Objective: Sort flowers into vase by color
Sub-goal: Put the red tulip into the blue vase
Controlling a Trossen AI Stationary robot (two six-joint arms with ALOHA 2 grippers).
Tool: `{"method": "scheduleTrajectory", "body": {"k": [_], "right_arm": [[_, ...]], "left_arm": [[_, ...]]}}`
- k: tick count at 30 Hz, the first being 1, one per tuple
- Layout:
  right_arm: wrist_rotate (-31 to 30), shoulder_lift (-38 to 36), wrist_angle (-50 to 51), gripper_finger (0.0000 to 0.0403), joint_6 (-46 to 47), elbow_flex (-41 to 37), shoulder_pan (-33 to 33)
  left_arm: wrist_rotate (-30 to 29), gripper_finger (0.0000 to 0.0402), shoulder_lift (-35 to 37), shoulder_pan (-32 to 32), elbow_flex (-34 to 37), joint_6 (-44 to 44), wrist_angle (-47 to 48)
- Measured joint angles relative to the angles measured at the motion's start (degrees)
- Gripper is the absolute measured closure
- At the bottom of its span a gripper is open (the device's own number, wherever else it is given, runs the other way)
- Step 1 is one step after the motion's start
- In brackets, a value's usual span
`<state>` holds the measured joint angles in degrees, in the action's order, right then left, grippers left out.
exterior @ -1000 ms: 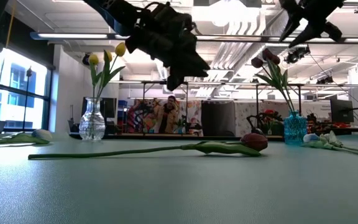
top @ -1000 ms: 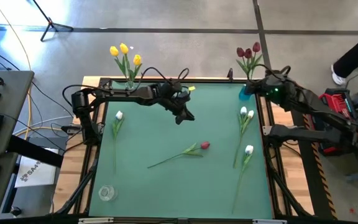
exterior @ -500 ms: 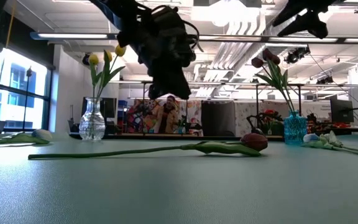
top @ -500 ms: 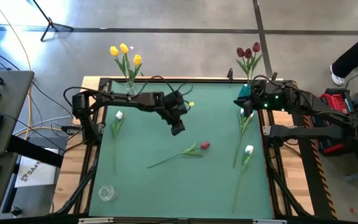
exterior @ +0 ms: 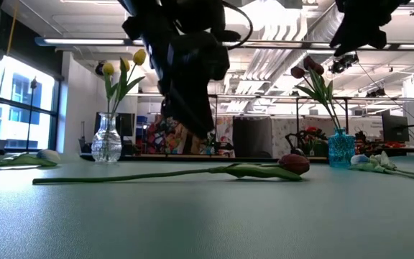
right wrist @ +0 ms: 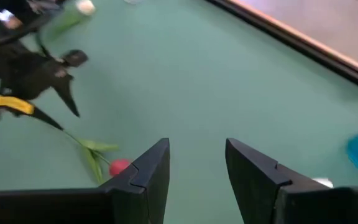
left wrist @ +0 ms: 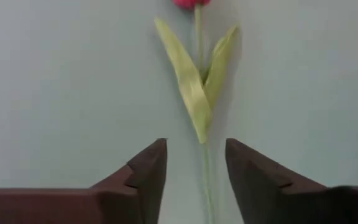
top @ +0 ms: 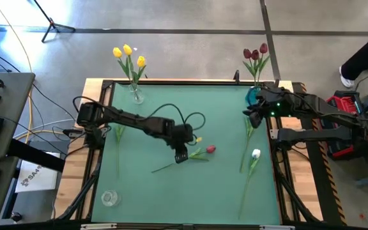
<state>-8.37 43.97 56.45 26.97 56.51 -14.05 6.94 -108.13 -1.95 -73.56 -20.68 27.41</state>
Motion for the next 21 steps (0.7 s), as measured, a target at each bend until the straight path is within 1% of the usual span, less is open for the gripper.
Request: {"method": "scheduleTrajectory", "body": {"k": [3,5,11,14,17,19,21], "right_arm": [[0.6,-0.2,1.0,0.0258,1.3,0.0,0.8],[0.6,-0.4,1.4,0.0258,2.6,0.0,2.1],[-0.1,-0.5,1.4,0.0258,8.1,0.0,6.5],[-0.6,-0.6,1.3,0.0258,12.2,0.0,9.2],[-0.6,-0.5,1.2,0.0258,16.9,0.0,12.4],[-1.3,-0.5,1.1,0.0258,19.6,0.0,14.7],[-3.6,-0.5,1.1,0.0258,22.0,0.0,17.2]], "left_arm": [[0.0,0.0227,-1.8,-1.4,0.0,-0.2,-1.2],[0.0,0.0221,-3.0,-2.0,0.0,-0.3,-1.9],[-0.2,0.0218,-7.1,-2.7,0.0,0.8,-1.6],[0.9,0.022,-8.1,-2.8,-0.3,0.0,-2.1],[0.7,0.0239,-8.3,-3.0,-0.2,0.2,-2.0],[0.1,0.0261,-8.3,-3.0,-0.2,1.2,-2.0],[-0.5,0.0289,-8.4,-2.9,-0.2,2.5,-2.0]]}}
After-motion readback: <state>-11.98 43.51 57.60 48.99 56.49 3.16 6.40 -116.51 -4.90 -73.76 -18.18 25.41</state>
